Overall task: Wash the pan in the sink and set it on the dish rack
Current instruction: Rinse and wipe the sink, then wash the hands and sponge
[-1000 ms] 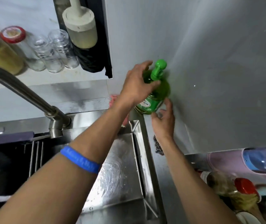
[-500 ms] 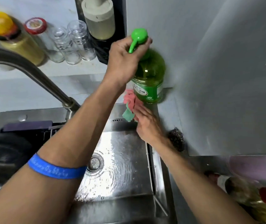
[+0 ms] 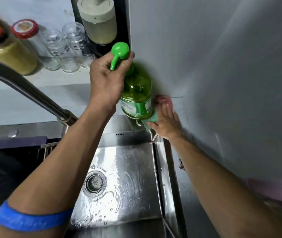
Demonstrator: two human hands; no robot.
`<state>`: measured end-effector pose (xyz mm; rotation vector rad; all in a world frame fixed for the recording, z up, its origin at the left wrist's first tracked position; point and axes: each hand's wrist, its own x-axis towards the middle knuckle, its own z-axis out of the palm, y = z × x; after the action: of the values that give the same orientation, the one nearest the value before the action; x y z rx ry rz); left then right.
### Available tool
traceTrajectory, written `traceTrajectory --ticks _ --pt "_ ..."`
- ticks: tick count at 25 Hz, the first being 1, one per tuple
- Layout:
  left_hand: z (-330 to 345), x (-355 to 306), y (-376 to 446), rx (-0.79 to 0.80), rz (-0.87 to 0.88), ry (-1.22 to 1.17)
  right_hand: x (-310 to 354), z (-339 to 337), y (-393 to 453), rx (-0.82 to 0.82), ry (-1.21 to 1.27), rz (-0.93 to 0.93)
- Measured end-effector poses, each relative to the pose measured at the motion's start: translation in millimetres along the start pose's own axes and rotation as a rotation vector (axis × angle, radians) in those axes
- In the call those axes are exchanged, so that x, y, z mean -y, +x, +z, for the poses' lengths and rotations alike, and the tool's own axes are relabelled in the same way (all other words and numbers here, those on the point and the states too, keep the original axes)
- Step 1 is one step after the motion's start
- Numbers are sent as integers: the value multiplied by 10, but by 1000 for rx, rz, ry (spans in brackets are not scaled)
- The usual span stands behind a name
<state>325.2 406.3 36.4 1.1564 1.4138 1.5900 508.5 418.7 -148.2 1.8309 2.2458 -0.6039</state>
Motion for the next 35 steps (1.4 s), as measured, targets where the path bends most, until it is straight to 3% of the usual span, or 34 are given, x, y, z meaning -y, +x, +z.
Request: traceTrajectory --ticks 3,11,15,17,19,20,22,23,24,25,28,29,33,35 --pt "182 123 -56 8 -36 -49 -247 -88 5 -57 -130 147" --pt "800 263 -158 -7 -118 -135 -362 100 -385 -51 -117 133" --pt "1058 298 -180 57 -180 -39 -310 151 -762 -45 -126 125" --pt "1166 229 -155 160 -147 136 -347 117 -902 -115 -81 121" --pt "1174 201 -180 245 1 295 -425 66 -969 -174 93 104" --pt "1090 199 -280 190 23 290 -475 35 -973 -201 275 134" --pt "823 318 -772 -24 -102 253 -458 -34 -1038 -304 753 237" --pt "683 459 -1162 -58 -163 305 -433 -51 -1077 -401 923 270" --pt "586 594 -1554 52 -144 429 -390 -94 -1132 -507 1013 262" --pt "549 740 -1917 270 -70 529 -338 -138 -1195 -575 1043 240" --pt "772 1110 -2500 1097 300 806 -234 -377 -1385 -668 1112 228" --pt "849 1137 -2544 1179 337 922 -241 -422 -1432 -678 1122 235" --pt "975 1399 -2204 1104 291 1088 -262 -339 -1678 -654 1182 261" --pt "919 1443 -2019 1092 52 850 -252 -278 -1780 -630 1242 267"
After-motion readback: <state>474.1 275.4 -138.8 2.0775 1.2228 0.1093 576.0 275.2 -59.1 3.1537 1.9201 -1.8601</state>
